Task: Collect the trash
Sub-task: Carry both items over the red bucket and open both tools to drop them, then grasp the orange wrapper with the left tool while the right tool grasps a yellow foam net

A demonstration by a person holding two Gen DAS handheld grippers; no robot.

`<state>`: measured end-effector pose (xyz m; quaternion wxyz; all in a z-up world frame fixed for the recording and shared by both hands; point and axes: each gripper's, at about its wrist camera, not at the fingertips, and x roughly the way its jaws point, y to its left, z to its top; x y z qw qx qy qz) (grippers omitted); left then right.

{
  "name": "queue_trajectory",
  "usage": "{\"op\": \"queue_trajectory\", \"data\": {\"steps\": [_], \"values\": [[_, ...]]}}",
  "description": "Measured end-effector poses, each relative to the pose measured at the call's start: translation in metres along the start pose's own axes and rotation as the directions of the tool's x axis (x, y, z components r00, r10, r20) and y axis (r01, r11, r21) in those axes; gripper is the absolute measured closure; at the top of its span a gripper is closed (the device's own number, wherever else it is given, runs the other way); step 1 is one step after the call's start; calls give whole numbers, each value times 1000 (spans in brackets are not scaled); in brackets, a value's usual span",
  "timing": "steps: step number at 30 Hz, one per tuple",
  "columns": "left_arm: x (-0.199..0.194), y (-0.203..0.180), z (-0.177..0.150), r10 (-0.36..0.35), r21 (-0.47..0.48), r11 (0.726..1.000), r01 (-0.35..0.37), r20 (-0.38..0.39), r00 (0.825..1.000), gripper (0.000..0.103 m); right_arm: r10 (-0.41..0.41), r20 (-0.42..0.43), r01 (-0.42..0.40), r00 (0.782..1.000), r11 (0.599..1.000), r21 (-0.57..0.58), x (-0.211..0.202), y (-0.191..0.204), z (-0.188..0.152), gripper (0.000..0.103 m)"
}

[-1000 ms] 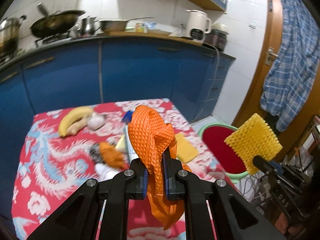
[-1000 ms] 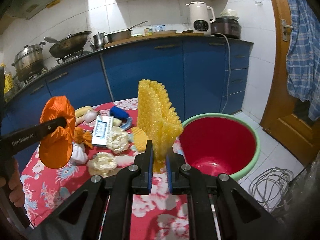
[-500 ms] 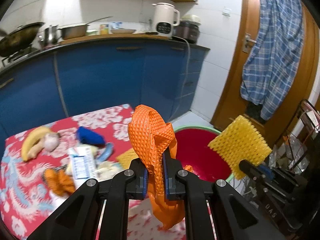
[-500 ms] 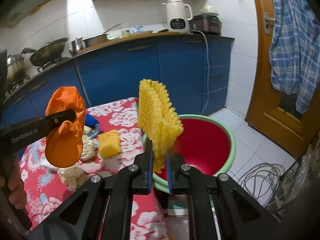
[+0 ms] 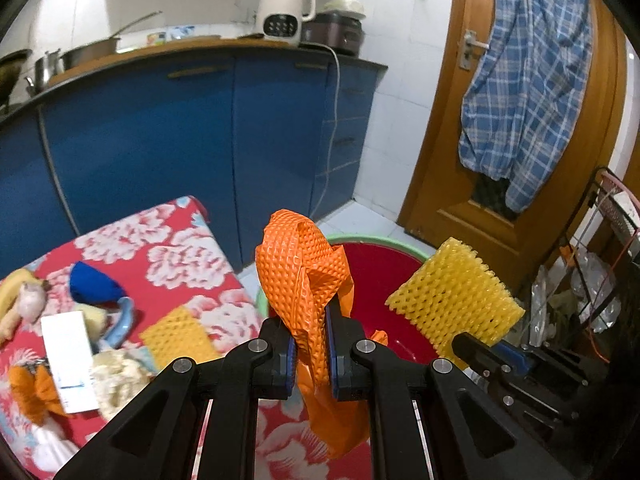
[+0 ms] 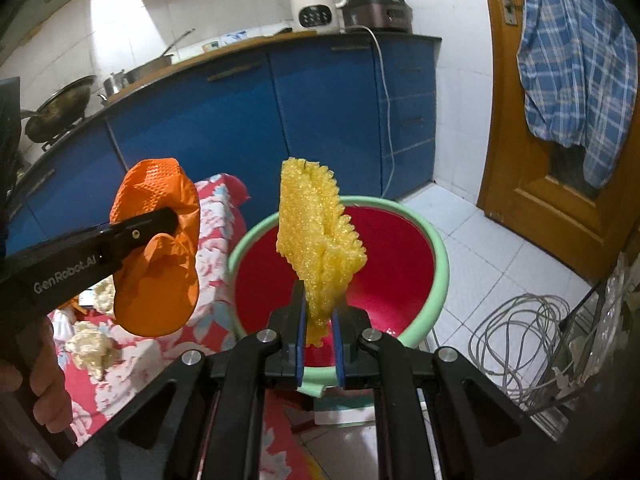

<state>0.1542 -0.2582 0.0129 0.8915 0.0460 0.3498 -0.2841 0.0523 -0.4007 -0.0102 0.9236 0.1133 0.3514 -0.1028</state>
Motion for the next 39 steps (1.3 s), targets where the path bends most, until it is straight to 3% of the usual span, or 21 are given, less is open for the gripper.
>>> {"op": "queue_trajectory", "data": {"steps": [13,18,20,26,39], "values": [[51,-10,-6,-2,11,1000,3,-79,997,88,-9,-72,12,997,999,42,39,-19,-9,88],[54,-6,-8,15,-2,1000,-15,-87,996,61,-8,-83,13,997,998,57,45,-23,-10,88],[53,-5,-7,24,-6,1000,-25,-83,996,58,-9,-84,15,996,998,68,45,-24,-10,83],[47,-2,-5,41,-15,999,-42,-79,996,57,-6,-68,12,998,996,83,39,-24,-10,70],[5,13,-7,53,-51,997,-56,-52,997,56,27,-25,-25,999,997,72,6,-6,-6,68]]}}
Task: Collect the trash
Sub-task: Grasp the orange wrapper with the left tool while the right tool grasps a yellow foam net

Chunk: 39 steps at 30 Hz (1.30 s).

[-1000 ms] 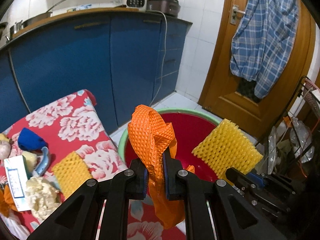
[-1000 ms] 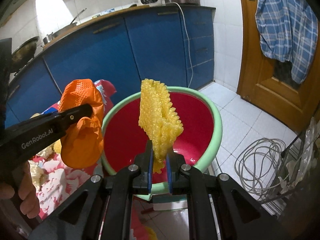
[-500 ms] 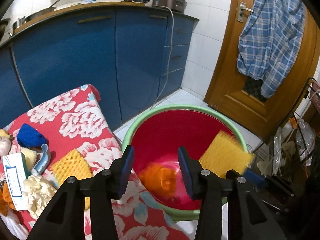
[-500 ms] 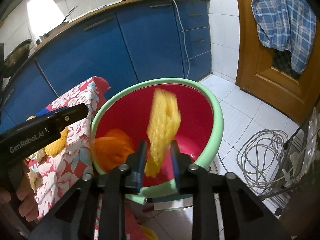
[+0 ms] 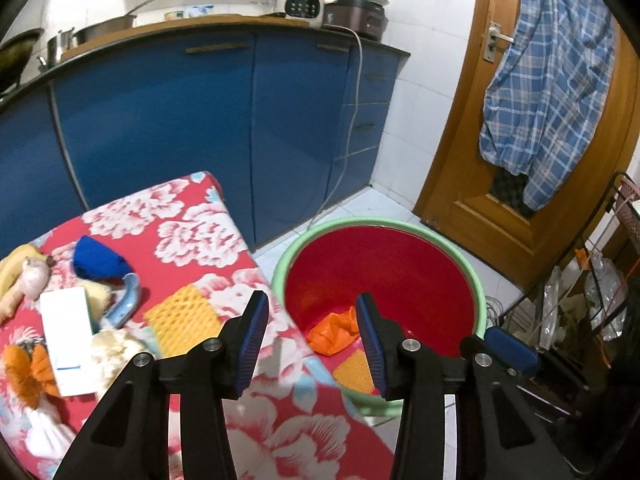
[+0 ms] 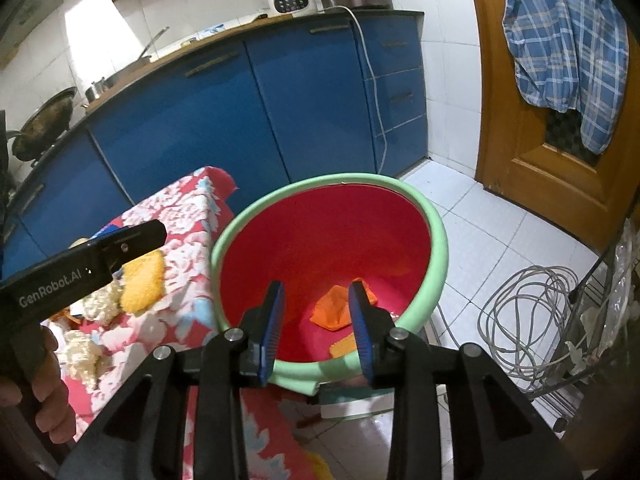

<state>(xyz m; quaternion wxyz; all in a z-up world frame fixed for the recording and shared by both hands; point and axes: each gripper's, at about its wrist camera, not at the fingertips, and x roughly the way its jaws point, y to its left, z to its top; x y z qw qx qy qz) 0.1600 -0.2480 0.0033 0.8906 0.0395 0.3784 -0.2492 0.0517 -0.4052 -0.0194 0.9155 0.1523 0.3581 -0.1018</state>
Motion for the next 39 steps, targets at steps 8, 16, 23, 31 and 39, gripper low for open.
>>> {"op": "queue_trajectory", "data": {"steps": [8,16,23,31,39], "values": [[-36,35,-8,62,-46,997,-60,26,998,56,44,34,-43,998,999,-28,-19,29,6,65],[-66,85,-20,149,-127,981,-143,36,988,56,92,24,-90,995,994,-66,-23,60,4,64],[-88,124,-31,224,-190,959,-212,43,974,51,130,1,-129,992,986,-101,-19,91,1,59],[-98,165,-46,291,-255,927,-276,22,957,50,169,-64,-177,983,974,-141,1,120,-4,58],[-86,197,-58,326,-304,898,-320,-30,945,50,178,-144,-200,973,967,-157,37,139,-7,58]]}}
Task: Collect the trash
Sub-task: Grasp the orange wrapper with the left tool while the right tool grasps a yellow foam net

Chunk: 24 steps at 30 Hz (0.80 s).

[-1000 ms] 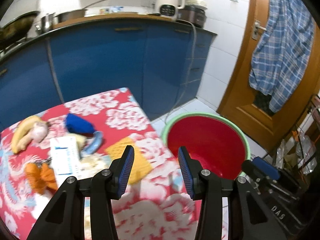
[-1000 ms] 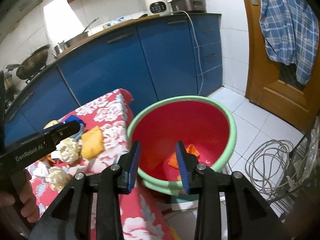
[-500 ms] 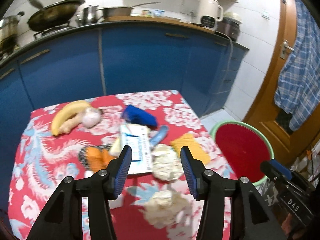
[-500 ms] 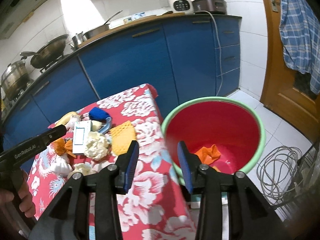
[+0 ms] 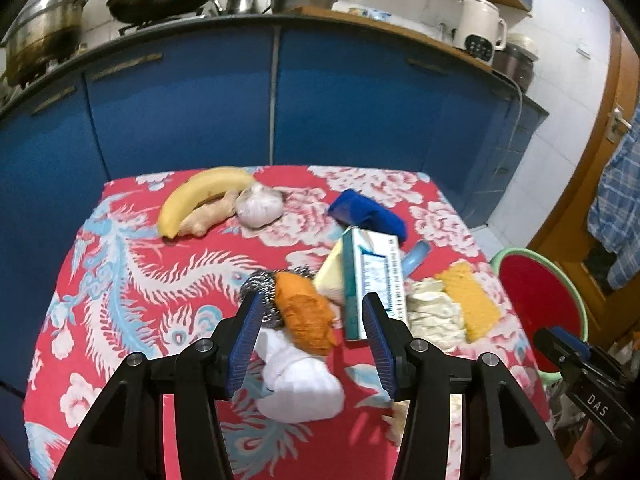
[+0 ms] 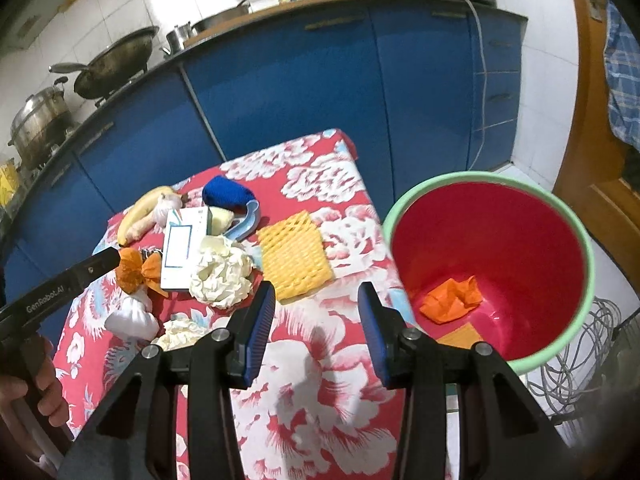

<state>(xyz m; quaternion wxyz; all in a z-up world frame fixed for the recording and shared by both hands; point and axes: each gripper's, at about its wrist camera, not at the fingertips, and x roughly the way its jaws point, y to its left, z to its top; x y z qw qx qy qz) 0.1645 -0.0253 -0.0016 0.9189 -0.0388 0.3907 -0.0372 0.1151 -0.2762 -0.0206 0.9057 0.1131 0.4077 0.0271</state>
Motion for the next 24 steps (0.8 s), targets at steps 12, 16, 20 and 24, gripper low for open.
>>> {"op": "queue_trajectory", "data": {"steps": [12,16,20,24], "values": [[31,18,-1,5,-36,999,-7,-41,999,50,11,-85,-11,996,1000,-4,46,1,7,58],[35,17,-1,-8,-35,999,6,-41,999,50,10,-105,-11,994,1000,-4,58,1,8,58],[42,19,-3,-10,-41,999,8,-59,998,62,14,-116,-15,993,1000,-7,64,3,7,58],[45,24,-5,-22,-67,998,18,-63,998,75,9,-112,-11,994,1000,-17,65,5,8,58]]}}
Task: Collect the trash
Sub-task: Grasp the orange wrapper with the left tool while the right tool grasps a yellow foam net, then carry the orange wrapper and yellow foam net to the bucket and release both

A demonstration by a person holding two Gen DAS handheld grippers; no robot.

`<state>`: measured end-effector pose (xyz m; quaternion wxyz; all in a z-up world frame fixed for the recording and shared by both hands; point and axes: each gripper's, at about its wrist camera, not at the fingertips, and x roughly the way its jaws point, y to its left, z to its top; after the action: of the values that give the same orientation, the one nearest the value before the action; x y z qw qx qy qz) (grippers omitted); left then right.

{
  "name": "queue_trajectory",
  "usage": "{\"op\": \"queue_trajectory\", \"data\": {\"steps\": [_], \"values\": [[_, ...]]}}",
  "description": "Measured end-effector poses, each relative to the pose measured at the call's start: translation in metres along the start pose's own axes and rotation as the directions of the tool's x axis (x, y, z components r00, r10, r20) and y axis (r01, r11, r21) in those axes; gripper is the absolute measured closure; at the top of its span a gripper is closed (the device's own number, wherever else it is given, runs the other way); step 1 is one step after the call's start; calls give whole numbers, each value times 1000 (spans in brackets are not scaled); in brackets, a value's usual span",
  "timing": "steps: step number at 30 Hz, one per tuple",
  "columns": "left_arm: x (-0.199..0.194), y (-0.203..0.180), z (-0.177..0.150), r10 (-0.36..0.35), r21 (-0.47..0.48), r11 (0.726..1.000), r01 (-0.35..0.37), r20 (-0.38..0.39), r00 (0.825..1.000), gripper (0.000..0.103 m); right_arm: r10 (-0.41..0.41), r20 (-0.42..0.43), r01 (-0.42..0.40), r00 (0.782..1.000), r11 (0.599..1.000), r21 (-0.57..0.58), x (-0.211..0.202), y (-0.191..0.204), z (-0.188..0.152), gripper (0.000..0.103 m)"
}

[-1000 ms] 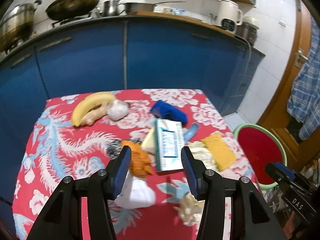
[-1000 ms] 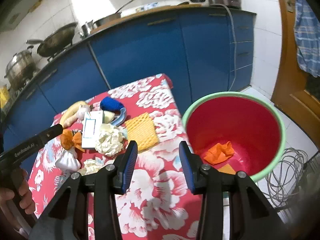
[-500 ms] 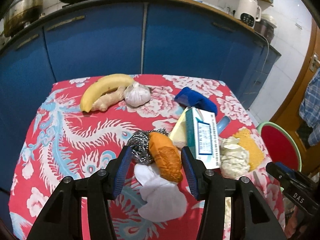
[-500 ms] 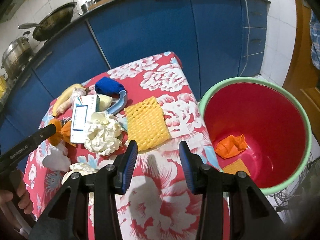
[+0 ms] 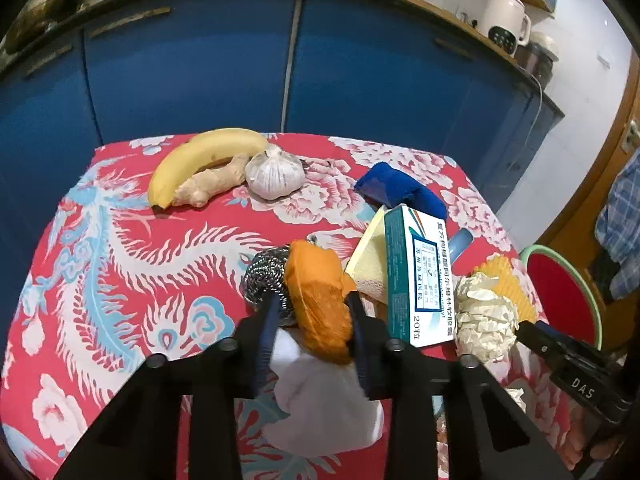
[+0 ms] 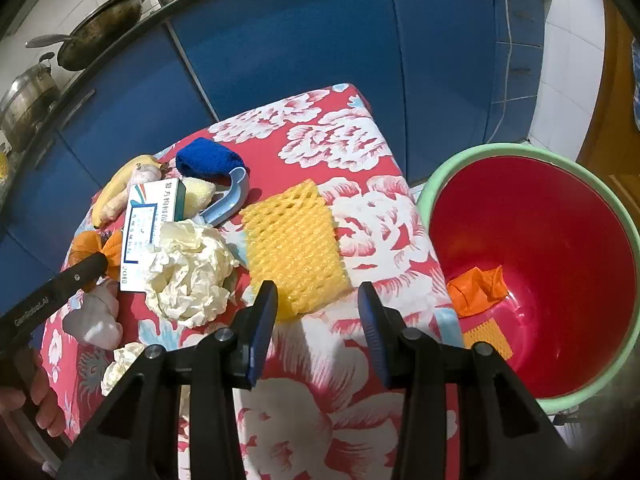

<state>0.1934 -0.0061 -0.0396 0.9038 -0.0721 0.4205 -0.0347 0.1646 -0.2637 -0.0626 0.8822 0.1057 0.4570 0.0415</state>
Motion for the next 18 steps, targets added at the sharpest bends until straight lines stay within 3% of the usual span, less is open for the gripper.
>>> {"op": "queue_trajectory", "data": {"steps": [2,7,9,13,18], "values": [[-3,2,0,-6,-7,1000,6,11,1000,81,-3,3,3,1000,1000,-6,0,1,0,59],[-15,7,1,-18,-21,1000,19,45,999,83,15,1,-15,1000,1000,1,1,2,0,73],[-21,7,1,-24,-21,999,25,56,998,83,23,5,-23,1000,1000,1,-1,3,-1,86],[-35,7,3,-36,-19,999,38,84,996,83,19,30,-19,999,1000,-6,-8,6,-2,100],[-50,3,3,-51,-12,999,53,112,992,83,16,70,-16,997,1000,-1,-25,4,-2,101]]}}
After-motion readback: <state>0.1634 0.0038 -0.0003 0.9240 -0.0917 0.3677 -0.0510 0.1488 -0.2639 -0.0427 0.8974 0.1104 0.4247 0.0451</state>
